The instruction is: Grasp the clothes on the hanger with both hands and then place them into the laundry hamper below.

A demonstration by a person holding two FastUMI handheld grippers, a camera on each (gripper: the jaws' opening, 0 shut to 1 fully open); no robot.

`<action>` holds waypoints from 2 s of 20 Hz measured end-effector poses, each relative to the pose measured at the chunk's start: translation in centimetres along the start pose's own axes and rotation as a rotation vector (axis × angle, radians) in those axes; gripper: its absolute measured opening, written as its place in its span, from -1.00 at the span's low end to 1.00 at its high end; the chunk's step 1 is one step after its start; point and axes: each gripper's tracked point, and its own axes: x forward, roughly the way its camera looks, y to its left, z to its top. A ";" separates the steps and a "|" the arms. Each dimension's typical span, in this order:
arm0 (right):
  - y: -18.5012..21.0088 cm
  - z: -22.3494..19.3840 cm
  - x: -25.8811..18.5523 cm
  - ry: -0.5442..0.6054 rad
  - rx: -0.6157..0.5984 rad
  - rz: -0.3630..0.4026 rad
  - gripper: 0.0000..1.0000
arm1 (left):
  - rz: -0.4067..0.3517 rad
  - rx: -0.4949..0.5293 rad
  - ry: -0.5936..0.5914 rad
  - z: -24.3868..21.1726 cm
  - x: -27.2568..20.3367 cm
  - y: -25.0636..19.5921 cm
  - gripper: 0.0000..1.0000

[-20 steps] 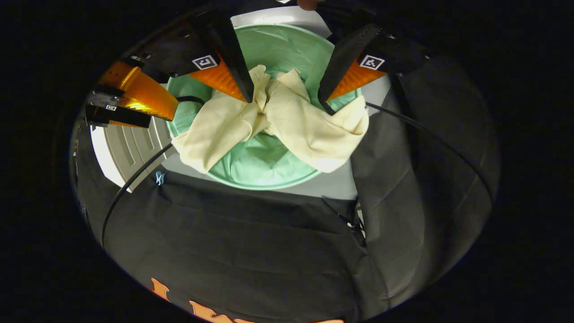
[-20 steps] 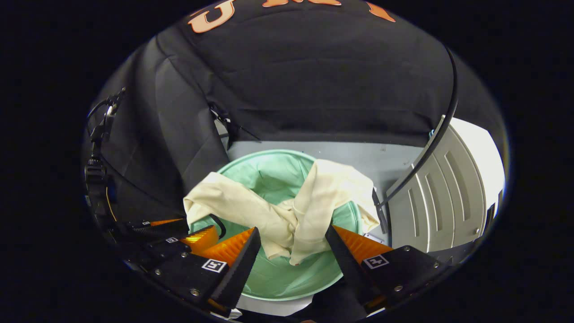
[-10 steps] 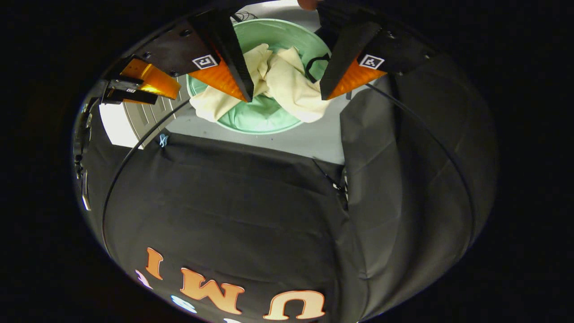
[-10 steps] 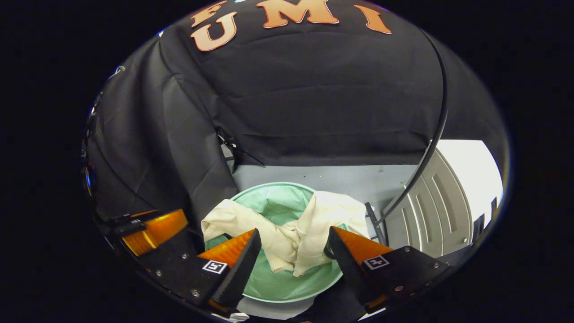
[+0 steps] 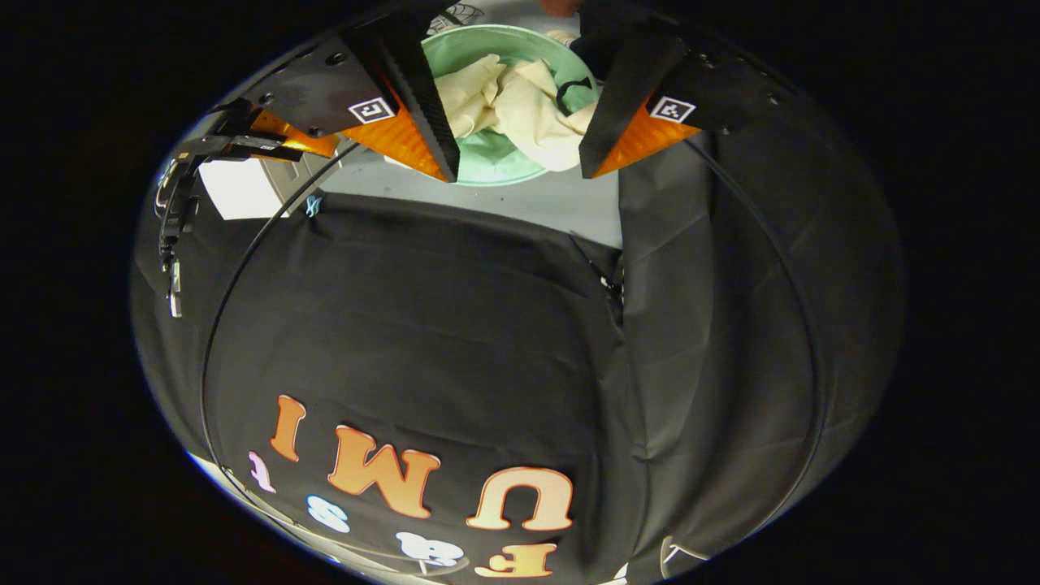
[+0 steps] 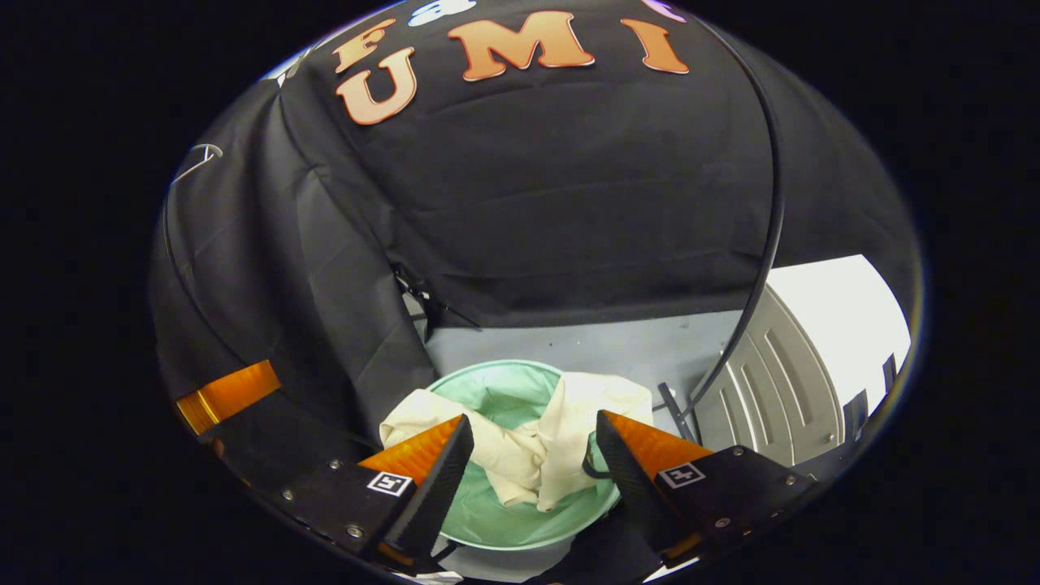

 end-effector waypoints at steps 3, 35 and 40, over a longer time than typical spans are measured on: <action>-0.5 3.1 -1.7 -0.078 -0.047 -0.023 0.89 | 0.009 0.006 -0.092 3.6 -2.1 1.2 0.96; 4.2 30.2 -31.4 -0.827 -0.275 0.024 1.00 | 0.063 0.108 -0.758 29.8 -23.5 3.4 0.87; 4.2 31.1 -32.6 -0.836 -0.269 0.022 1.00 | 0.058 0.130 -0.823 32.0 -24.9 3.0 0.87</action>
